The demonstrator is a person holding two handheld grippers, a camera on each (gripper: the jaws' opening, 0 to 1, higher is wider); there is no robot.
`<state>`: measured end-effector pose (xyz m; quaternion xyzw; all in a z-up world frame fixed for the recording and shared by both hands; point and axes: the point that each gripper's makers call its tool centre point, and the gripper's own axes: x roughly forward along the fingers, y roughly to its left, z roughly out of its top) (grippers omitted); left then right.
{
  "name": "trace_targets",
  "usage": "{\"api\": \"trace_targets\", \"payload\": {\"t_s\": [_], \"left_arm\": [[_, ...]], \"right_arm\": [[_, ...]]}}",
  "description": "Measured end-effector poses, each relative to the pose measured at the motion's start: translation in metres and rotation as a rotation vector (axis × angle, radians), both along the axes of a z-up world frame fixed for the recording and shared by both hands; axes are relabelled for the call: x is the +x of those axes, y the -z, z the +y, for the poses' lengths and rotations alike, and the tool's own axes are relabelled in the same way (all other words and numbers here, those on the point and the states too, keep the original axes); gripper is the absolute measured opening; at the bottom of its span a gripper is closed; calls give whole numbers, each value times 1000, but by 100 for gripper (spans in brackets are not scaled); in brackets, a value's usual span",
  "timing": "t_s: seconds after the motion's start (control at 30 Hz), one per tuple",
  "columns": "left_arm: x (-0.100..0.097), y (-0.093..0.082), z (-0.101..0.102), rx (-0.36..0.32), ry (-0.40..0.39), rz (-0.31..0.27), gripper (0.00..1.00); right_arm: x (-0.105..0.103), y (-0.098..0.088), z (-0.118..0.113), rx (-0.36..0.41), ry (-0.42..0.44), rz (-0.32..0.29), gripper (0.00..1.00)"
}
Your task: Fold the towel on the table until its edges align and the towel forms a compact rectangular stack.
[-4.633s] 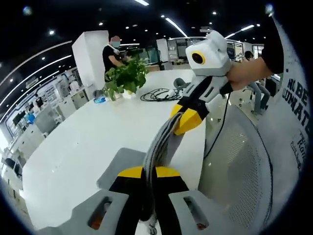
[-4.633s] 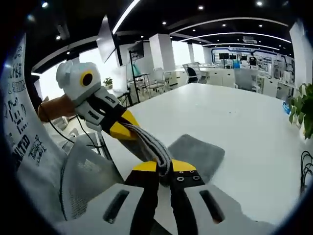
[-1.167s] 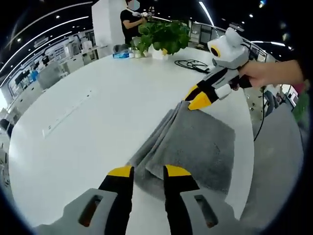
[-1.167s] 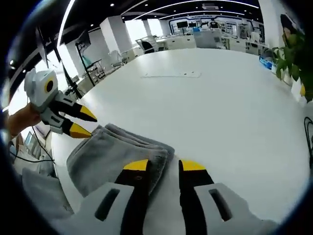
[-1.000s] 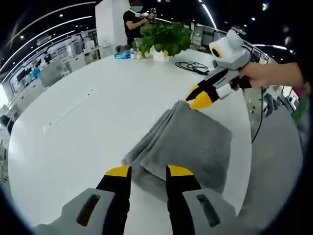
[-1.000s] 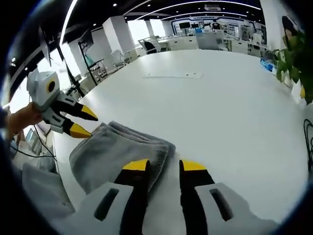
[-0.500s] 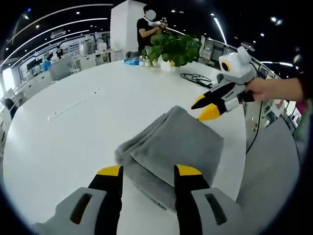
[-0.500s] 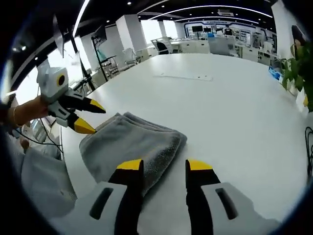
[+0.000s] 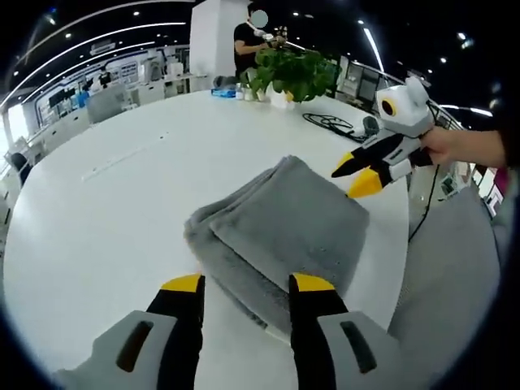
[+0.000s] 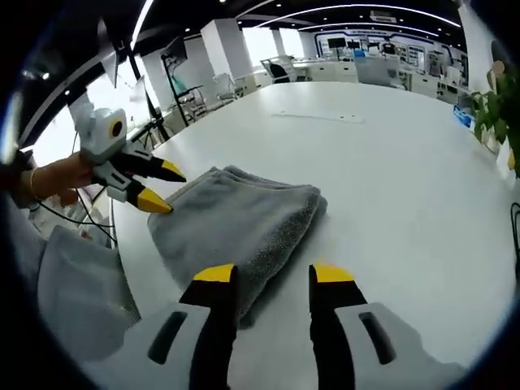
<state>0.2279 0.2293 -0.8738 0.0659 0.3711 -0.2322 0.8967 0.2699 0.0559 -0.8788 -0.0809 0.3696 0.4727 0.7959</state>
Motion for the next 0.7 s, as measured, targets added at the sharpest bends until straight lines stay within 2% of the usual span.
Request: {"api": "trace_targets", "payload": {"t_s": [0.3, 0.57, 0.7], "left_arm": [[-7, 8, 6, 6, -23, 19, 43], [-14, 2, 15, 30, -28, 11, 43], [-20, -1, 17, 21, -31, 1, 43]], "right_arm": [[-15, 3, -7, -3, -11, 16, 33], [-25, 6, -15, -19, -29, 17, 33], [-32, 11, -17, -20, -36, 30, 33]]}}
